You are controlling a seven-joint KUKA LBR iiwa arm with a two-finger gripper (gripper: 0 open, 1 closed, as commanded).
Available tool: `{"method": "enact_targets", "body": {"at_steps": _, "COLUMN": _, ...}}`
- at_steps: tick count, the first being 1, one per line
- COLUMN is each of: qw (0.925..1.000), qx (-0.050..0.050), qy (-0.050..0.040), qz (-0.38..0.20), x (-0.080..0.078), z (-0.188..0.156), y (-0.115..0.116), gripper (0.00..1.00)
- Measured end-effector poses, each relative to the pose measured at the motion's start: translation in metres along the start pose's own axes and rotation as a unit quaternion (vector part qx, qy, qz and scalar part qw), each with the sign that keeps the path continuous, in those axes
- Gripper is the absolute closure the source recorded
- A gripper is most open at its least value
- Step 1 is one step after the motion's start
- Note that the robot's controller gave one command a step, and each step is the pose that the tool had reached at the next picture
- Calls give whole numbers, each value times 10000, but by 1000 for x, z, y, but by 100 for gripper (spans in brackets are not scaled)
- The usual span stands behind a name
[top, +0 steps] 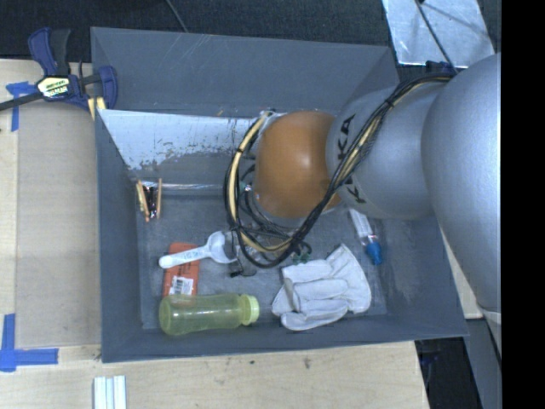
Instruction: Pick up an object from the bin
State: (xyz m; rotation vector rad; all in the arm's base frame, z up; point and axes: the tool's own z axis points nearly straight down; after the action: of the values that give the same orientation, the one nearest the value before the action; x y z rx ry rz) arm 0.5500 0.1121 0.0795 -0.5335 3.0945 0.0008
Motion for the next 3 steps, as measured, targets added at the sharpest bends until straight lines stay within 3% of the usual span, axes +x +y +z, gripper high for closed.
{"method": "enact_targets", "body": {"at_steps": 3, "qw": 9997, "qx": 5, "qy": -16, "qz": -239, "x": 1, "z": 7, "y": 0, "gripper": 100}}
